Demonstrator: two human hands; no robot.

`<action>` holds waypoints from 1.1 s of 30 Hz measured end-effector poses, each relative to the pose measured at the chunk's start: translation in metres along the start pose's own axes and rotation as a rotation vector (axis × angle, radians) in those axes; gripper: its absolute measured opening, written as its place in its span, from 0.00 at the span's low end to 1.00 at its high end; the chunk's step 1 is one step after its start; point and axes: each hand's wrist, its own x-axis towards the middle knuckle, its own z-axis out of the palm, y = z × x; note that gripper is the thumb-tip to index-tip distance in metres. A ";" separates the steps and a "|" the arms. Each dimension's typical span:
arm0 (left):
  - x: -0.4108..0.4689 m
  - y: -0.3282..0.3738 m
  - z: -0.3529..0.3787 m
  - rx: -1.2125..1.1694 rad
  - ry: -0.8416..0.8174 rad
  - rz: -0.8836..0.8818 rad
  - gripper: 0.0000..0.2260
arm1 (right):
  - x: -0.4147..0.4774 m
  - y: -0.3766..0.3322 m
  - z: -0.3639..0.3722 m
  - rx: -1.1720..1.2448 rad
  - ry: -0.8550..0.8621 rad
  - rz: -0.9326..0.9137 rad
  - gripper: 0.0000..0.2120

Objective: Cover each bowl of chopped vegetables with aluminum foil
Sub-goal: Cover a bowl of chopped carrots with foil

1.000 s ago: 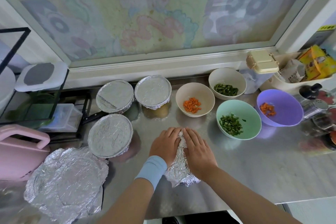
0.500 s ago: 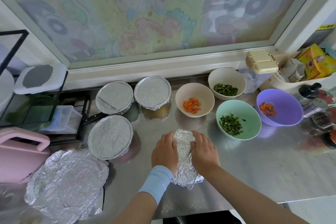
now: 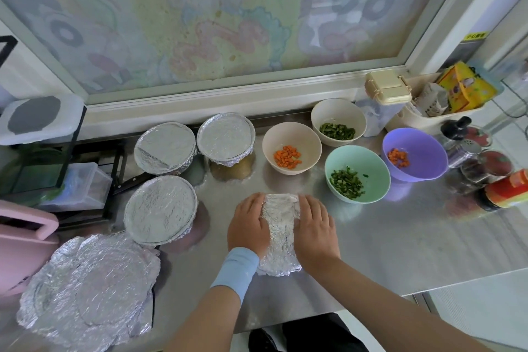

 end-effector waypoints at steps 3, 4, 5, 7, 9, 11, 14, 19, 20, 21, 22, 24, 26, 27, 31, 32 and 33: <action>-0.004 0.000 0.003 -0.091 0.044 -0.054 0.27 | -0.001 -0.003 0.006 0.164 -0.088 0.120 0.26; -0.006 0.000 0.003 -0.111 0.045 -0.062 0.27 | 0.001 -0.003 0.007 0.215 -0.105 0.137 0.26; -0.007 0.000 0.004 -0.135 0.046 -0.074 0.27 | 0.004 -0.003 0.009 0.259 -0.115 0.144 0.25; -0.008 0.001 0.004 -0.195 0.060 -0.137 0.27 | 0.011 -0.004 0.009 0.302 -0.136 0.145 0.24; -0.008 0.003 0.005 -0.272 0.095 -0.241 0.27 | 0.020 -0.005 0.009 0.307 -0.148 0.123 0.23; -0.007 0.008 0.006 -0.341 0.128 -0.324 0.27 | 0.033 -0.005 0.008 0.295 -0.167 0.094 0.22; -0.005 0.013 0.008 -0.385 0.157 -0.378 0.26 | 0.050 0.000 0.007 0.286 -0.220 0.022 0.20; -0.003 0.018 0.007 -0.379 0.198 -0.373 0.27 | 0.067 0.004 0.004 0.262 -0.282 -0.067 0.21; -0.003 0.018 0.007 -0.381 0.190 -0.373 0.27 | 0.071 0.004 0.004 0.237 -0.288 -0.088 0.21; -0.003 0.017 0.006 -0.374 0.175 -0.376 0.27 | 0.074 0.004 0.004 0.214 -0.292 -0.107 0.21; -0.003 0.016 0.005 -0.357 0.159 -0.381 0.27 | 0.075 0.004 0.004 0.192 -0.294 -0.122 0.21; -0.002 0.012 0.001 -0.259 0.138 -0.356 0.27 | 0.075 0.005 0.006 0.161 -0.281 -0.143 0.21; 0.006 0.012 -0.006 -0.087 0.110 -0.271 0.27 | 0.073 0.006 0.006 0.127 -0.279 -0.158 0.22; 0.012 0.014 -0.010 -0.026 0.094 -0.205 0.26 | 0.074 0.006 0.006 0.105 -0.271 -0.176 0.22; 0.044 0.013 -0.016 0.086 -0.014 0.059 0.18 | 0.078 0.003 0.004 0.010 -0.181 -0.264 0.20; 0.050 0.010 -0.015 0.074 -0.052 0.075 0.17 | 0.081 0.003 0.005 0.024 -0.163 -0.274 0.20; 0.053 0.006 -0.013 0.048 -0.083 0.070 0.17 | 0.083 0.003 0.007 0.054 -0.155 -0.282 0.19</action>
